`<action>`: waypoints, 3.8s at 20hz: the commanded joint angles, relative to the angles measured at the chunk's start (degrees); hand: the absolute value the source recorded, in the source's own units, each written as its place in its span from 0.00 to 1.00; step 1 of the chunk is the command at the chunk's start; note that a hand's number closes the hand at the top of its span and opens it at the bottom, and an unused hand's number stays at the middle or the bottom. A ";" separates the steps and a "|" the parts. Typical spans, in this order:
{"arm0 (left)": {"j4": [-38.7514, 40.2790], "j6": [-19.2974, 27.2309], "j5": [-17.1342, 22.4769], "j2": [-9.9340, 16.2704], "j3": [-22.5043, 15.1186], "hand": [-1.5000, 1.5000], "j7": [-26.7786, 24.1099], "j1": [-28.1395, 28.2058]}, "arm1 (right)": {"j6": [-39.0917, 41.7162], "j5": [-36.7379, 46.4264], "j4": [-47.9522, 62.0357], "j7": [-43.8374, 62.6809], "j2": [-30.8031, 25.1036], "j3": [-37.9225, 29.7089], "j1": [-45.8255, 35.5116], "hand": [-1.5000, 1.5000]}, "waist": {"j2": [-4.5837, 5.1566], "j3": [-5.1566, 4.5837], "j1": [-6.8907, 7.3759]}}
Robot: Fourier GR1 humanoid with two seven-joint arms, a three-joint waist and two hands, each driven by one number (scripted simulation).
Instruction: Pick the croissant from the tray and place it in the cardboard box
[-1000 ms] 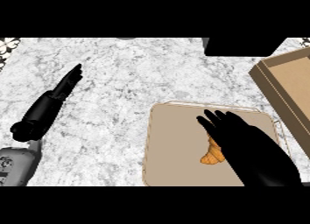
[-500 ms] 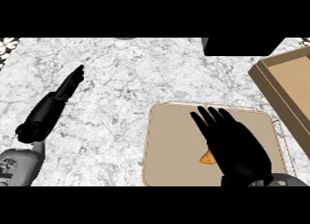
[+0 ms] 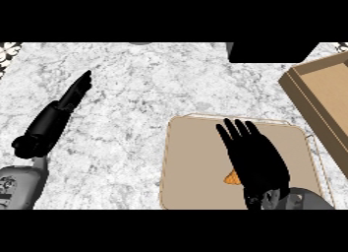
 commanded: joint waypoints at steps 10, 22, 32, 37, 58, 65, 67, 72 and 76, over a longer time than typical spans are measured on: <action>-0.55 -2.01 -2.84 -2.72 2.95 0.50 0.56 0.41 | -2.47 9.98 9.62 -12.86 3.62 -4.45 4.65 0.00 | 0.02 0.01 -0.01; 1.06 -5.22 -3.25 -2.87 5.54 0.50 -0.12 -1.59 | -8.47 17.26 20.93 -19.36 6.03 -9.16 5.12 0.00 | 0.09 0.01 0.09; -2.43 -5.02 -3.82 -4.68 5.78 0.50 3.13 -1.14 | -12.86 21.70 14.49 -29.65 3.30 -5.97 8.70 1.00 | -0.04 0.02 -0.33; -2.28 -5.56 -4.51 -5.19 6.00 0.50 0.24 2.06 | -18.19 27.00 20.21 -32.35 6.44 -5.62 6.61 1.00 | -0.01 0.01 0.06; -1.70 -5.98 -5.26 -5.87 5.81 0.50 1.08 1.18 | -31.44 20.05 39.33 -30.16 8.99 -33.91 -26.24 1.00 | -0.19 -0.03 -0.21; -3.85 -5.55 -5.74 -6.43 5.16 0.50 1.79 2.27 | -37.00 18.96 35.89 -19.04 4.59 -45.86 -26.83 1.00 | -0.27 0.01 -0.51; -2.17 -5.29 -6.69 -5.98 5.50 0.50 -2.66 4.33 | -38.48 19.75 36.20 -17.78 3.08 -47.60 -26.00 1.00 | -0.05 -0.02 -0.29; -5.03 -6.85 -4.56 -5.63 6.20 0.50 4.84 -0.53 | -40.97 17.32 43.36 -20.02 -2.83 -54.42 -28.48 1.00 | 0.12 0.03 0.30; -2.67 -6.17 -6.67 -6.27 5.20 0.50 -0.07 2.52 | -39.07 14.63 50.12 -26.68 -10.99 -58.46 -28.27 1.00 | 0.24 0.03 0.30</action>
